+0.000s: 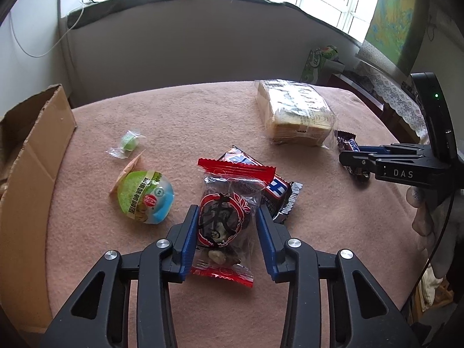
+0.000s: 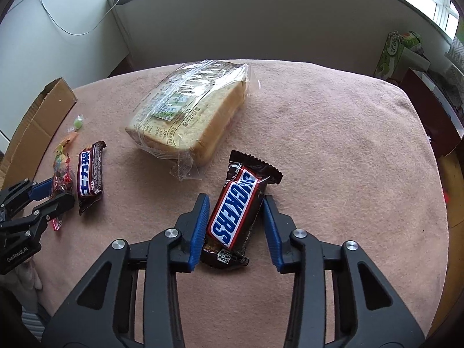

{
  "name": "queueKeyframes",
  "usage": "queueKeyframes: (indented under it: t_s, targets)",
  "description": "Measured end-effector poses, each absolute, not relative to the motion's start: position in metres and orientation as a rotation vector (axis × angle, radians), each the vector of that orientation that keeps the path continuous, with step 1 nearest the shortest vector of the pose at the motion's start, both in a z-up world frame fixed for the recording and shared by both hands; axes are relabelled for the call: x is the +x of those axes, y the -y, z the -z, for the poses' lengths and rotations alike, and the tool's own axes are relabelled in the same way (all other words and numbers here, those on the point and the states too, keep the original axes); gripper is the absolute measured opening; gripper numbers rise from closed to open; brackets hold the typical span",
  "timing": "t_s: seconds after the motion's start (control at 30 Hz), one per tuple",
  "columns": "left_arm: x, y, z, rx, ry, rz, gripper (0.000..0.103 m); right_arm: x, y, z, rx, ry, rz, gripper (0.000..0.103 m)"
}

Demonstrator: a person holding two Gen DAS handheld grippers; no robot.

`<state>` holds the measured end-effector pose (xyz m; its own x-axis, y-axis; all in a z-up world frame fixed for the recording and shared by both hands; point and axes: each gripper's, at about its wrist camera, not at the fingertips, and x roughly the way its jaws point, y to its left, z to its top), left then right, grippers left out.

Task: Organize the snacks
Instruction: 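Carry both candies over the box and open both tools to release them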

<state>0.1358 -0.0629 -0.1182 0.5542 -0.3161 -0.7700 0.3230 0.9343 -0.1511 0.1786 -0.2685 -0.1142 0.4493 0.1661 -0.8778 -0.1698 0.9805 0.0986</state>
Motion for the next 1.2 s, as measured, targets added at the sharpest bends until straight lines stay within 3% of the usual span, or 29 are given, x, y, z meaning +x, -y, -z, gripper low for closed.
queueKeyframes:
  t_s: [0.27, 0.77, 1.2]
  targets:
    - [0.127, 0.058, 0.112, -0.025, -0.892, 0.373, 0.037, 0.168, 0.281, 0.112, 0.041, -1.077, -0.220, 0.031]
    - [0.101, 0.035, 0.093, -0.093, -0.833, 0.356, 0.037, 0.129, 0.295, 0.090, 0.105, -1.014, -0.231, 0.031]
    - [0.075, 0.000, 0.063, -0.131, -0.742, 0.279, 0.037, 0.115, 0.246, 0.029, 0.077, -0.889, -0.372, 0.031]
